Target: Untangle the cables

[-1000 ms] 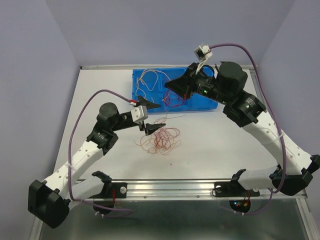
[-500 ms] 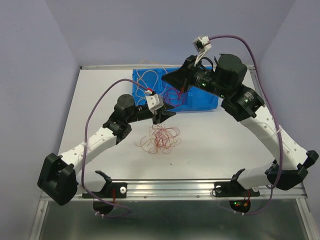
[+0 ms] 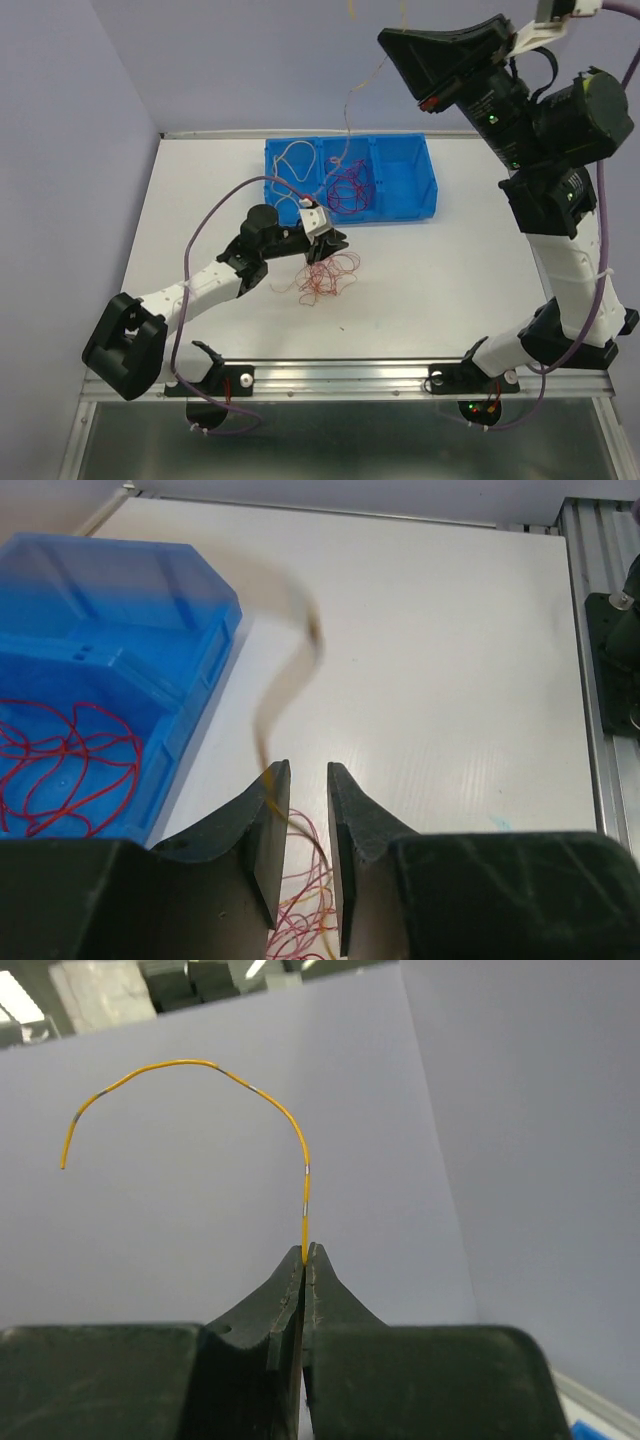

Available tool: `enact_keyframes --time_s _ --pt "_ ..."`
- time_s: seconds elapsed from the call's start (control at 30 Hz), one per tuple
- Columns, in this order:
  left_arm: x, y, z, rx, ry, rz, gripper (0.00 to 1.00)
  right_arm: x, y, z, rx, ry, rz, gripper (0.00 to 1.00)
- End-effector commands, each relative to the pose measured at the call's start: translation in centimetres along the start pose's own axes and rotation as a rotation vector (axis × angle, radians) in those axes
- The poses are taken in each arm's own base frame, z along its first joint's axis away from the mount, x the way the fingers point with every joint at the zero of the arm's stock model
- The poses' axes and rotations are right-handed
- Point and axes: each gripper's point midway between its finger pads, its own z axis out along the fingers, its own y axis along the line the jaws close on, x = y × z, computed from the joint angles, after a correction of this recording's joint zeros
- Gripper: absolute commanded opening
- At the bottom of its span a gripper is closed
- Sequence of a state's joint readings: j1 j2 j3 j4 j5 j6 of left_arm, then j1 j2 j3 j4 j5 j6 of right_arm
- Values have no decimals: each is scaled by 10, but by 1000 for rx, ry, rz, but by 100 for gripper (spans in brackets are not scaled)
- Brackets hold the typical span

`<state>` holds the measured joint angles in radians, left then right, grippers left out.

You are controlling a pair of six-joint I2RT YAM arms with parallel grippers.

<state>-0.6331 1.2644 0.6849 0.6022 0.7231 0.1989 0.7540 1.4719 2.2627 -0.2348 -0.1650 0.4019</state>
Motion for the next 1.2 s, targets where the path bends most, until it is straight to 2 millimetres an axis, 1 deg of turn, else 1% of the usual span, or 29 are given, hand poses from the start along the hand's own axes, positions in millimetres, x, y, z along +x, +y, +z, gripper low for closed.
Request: enact_keyframes --time_s 0.0,0.1,0.13,0.17,0.2,0.23,0.27,0.33,0.37,0.4,0.43,0.47,0.5,0.57,0.6,0.63,0.67,0.7,0.73,0.8,0.83,0.87,0.9,0.93,1.0,1.03,1.07,1.1,1.17 --pt "-12 -1 3 16 -50 58 32 -87 17 -10 5 -307 -59 1" --pt "-3 -2 7 25 -31 39 32 -101 20 -13 -18 -396 -74 1" --pt "-1 -2 9 27 -26 35 30 -106 22 -16 -21 -413 -75 0" --pt "0 0 10 22 -22 31 19 -110 23 -18 -24 -428 -83 0" --pt "-1 2 11 15 -22 29 13 -113 24 -19 -27 -446 -84 0" --pt "-3 6 10 -6 -23 34 0 -114 24 -21 -22 -448 -84 0" --pt "-7 6 8 -8 -30 41 0 -111 23 -21 -19 -439 -86 1" --pt "-30 10 0 -58 -71 80 0 -105 15 -22 15 -430 -89 0" --pt "-40 12 -5 -78 -89 97 0 -86 3 -18 45 -389 -95 1" --pt "-58 15 -14 -122 -118 120 0 -86 0 -24 67 -387 -116 1" --pt "-74 17 -18 -142 -139 134 0 -79 -11 -25 113 -378 -121 1" --pt "-84 18 -22 -159 -146 137 0 -59 -26 -23 156 -338 -134 0" --pt "-102 18 -28 -168 -151 153 0 -56 -34 -29 201 -333 -155 0" --pt "-121 20 -34 -185 -145 158 0 -40 -49 -34 253 -303 -178 0" --pt "-136 19 -39 -189 -131 163 0 -19 -66 -37 308 -261 -188 1" --pt "-142 20 -42 -199 -123 163 0 -10 -71 -40 327 -245 -189 1" --pt "-159 22 -49 -226 -121 176 0 11 -85 -44 367 -202 -194 1" --pt "-155 22 -51 -233 -102 175 0 26 -92 -44 378 -171 -196 1" --pt "-178 24 -59 -257 -133 202 0 32 -99 -51 408 -166 -195 1" --pt "-197 34 -72 -347 -143 215 0 48 -112 -57 460 -147 -183 1" --pt "-228 35 -85 -387 -191 250 0 73 -126 -61 493 -101 -184 0" --pt "-241 44 -94 -451 -200 259 0 86 -131 -61 498 -74 -188 0" --pt "-250 47 -98 -478 -201 257 0 111 -137 -61 487 -18 -192 1" --pt "-275 47 -109 -507 -245 276 0 120 -136 -57 461 4 -187 1" --pt "-294 44 -116 -514 -290 278 0 166 -137 -49 386 114 -172 0" --pt "-307 40 -118 -502 -318 278 0 185 -126 -45 299 168 -142 0" --pt "-310 33 -116 -464 -333 254 0 207 -125 -45 267 212 -110 1" --pt "-313 31 -113 -443 -341 239 0 218 -115 -42 195 234 -83 1" --pt "-311 29 -108 -415 -342 212 0 230 -111 -44 159 243 -47 1"
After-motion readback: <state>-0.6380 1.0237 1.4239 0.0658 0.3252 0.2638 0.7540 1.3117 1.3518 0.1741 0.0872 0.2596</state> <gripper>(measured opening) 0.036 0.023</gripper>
